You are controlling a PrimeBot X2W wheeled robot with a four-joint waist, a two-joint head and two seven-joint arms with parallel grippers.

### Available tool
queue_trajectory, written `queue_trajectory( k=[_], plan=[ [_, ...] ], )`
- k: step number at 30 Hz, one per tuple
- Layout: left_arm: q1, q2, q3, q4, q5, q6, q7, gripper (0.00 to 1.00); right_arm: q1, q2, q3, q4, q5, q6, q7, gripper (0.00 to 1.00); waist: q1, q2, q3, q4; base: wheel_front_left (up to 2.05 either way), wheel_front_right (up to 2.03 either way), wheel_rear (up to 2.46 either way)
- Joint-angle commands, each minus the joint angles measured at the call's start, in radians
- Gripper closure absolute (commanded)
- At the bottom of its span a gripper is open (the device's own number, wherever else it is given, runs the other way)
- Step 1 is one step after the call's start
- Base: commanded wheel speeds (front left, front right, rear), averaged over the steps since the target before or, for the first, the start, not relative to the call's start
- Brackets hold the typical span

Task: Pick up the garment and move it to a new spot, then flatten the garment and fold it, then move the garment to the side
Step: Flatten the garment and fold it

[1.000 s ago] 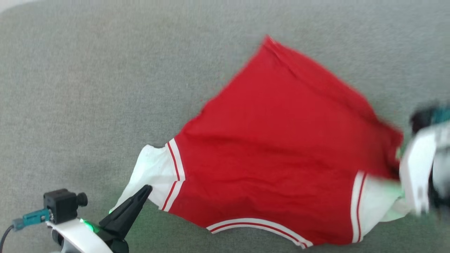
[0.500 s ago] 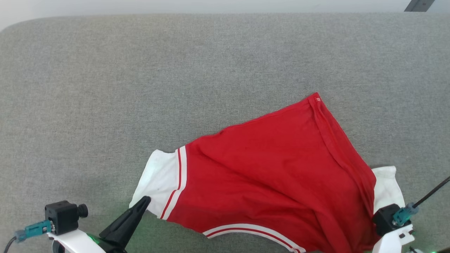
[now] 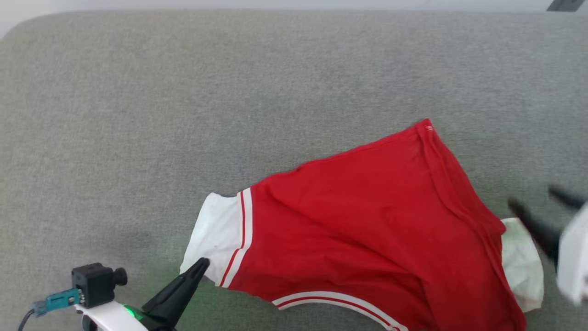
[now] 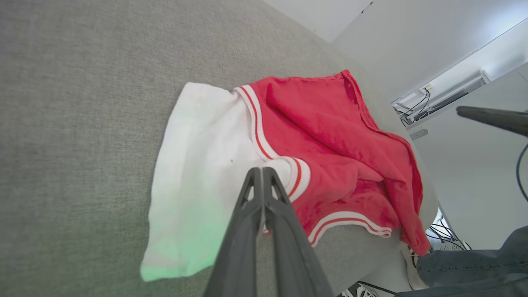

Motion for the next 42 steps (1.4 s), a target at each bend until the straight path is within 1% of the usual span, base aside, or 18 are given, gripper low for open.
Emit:
queue_trajectory(
  k=[1, 4, 6, 9, 12, 15, 16, 19, 22, 23, 24, 25, 29, 33, 35, 40, 42],
  plan=[
    [-0.018, -0.003, -0.007, 0.0, 0.014, 0.003, -0.005, 1.0, -0.055, -0.001, 0.022, 0.046, -0.021, 0.0, -0.029, 0.0, 0.0, -0.0001, 0.012, 0.011, 0.0, 0.0, 0.0],
    [-0.048, -0.01, -0.023, 0.0, 0.014, 0.003, -0.005, 1.0, -0.175, -0.018, 0.099, 0.17, -0.063, 0.0, -0.073, 0.0, 0.0, -0.0001, 0.034, 0.025, 0.0, 0.0, 0.0],
    [-0.072, -0.013, -0.036, -0.002, 0.014, 0.003, -0.005, 1.0, -0.248, 0.006, 0.135, 0.258, -0.08, 0.0, -0.09, 0.0, 0.0, -0.0001, 0.052, 0.037, 0.0, 0.0, 0.0],
    [-0.115, -0.018, -0.057, -0.005, 0.014, 0.003, -0.005, 1.0, -0.351, 0.014, 0.164, 0.391, -0.106, -0.001, -0.114, 0.0, 0.0, -0.0001, 0.087, 0.06, 0.0, 0.0, 0.0],
    [-0.156, -0.027, -0.08, -0.001, 0.014, 0.003, -0.005, 1.0, -0.434, 0.007, 0.19, 0.509, -0.157, -0.001, -0.147, 0.0, 0.0, -0.0001, 0.123, 0.085, 0.0, 0.0, 0.0],
    [-0.192, -0.036, -0.099, 0.005, 0.006, 0.003, -0.005, 1.0, -0.488, 0.027, 0.213, 0.604, -0.159, -0.001, -0.164, 0.0, 0.0, -0.0001, 0.154, 0.105, 0.0, 0.0, 0.0],
    [-0.192, -0.036, -0.099, 0.005, 0.006, 0.003, -0.005, 1.0, -0.488, 0.027, 0.213, 0.604, -0.159, -0.001, -0.164, 0.0, 0.0, -0.0001, 0.154, 0.105, 0.0, 0.0, 0.0],
    [-0.22, -0.05, -0.117, 0.011, 0.005, 0.003, -0.005, 1.0, -0.526, 0.032, 0.238, 0.679, -0.17, 0.0, -0.177, 0.0, 0.0, -0.0001, 0.176, 0.121, 0.0, 0.0, 0.0],
    [-0.243, -0.06, -0.138, 0.02, 0.003, 0.003, -0.005, 1.0, -0.522, 0.049, 0.278, 0.752, -0.161, 0.0, -0.156, 0.0, 0.0, -0.0001, 0.183, 0.132, 0.0, 0.0, 0.0],
    [-0.251, -0.062, -0.145, 0.023, 0.0, 0.003, -0.005, 1.0, -0.519, 0.051, 0.295, 0.768, -0.153, 0.0, -0.144, 0.37, 0.0, -0.0001, 0.184, 0.133, 0.0, 0.0, 0.0],
    [-0.259, -0.065, -0.15, 0.027, -0.002, 0.003, -0.005, 1.0, -0.517, 0.052, 0.308, 0.78, -0.145, 0.0, -0.14, 0.51, 0.0, -0.0001, 0.183, 0.134, 0.0, 0.0, 0.0],
    [-0.265, -0.067, -0.155, 0.031, -0.004, 0.003, -0.005, 1.0, -0.516, 0.049, 0.316, 0.788, -0.14, 0.0, -0.138, 1.0, 0.0, -0.0001, 0.182, 0.135, 0.0, 0.0, 0.0],
    [-0.286, -0.069, -0.168, 0.045, -0.02, 0.003, -0.005, 1.0, -0.527, 0.034, 0.305, 0.8, -0.125, 0.0, -0.168, 1.0, 0.0, -0.0001, 0.162, 0.125, 0.0, 0.0, 0.0],
    [-0.329, -0.055, -0.173, 0.061, -0.025, 0.003, -0.005, 1.0, -0.578, 0.028, 0.27, 0.797, -0.138, -0.001, -0.247, 1.0, 0.0, -0.0001, 0.137, 0.103, 0.0, 0.0, 0.0],
    [-0.357, -0.052, -0.159, 0.053, -0.051, 0.003, -0.005, 1.0, -0.614, 0.034, 0.252, 0.795, -0.143, -0.001, -0.288, 1.0, 0.0, -0.0001, 0.129, 0.089, 0.0, 0.0, 0.0],
    [-0.514, 0.005, -0.168, 0.051, -0.09, 0.003, -0.005, 1.0, -0.728, 0.053, 0.171, 0.831, -0.185, -0.001, -0.378, 1.0, 0.0, -0.0001, 0.125, 0.057, 0.0, 0.0, 0.0],
    [-0.6, 0.019, -0.165, 0.073, -0.129, 0.003, -0.005, 1.0, -0.792, 0.062, 0.14, 0.844, -0.208, -0.001, -0.405, 1.0, 0.0, -0.0001, 0.134, 0.046, 0.0, 0.0, 0.0]
  ],
)
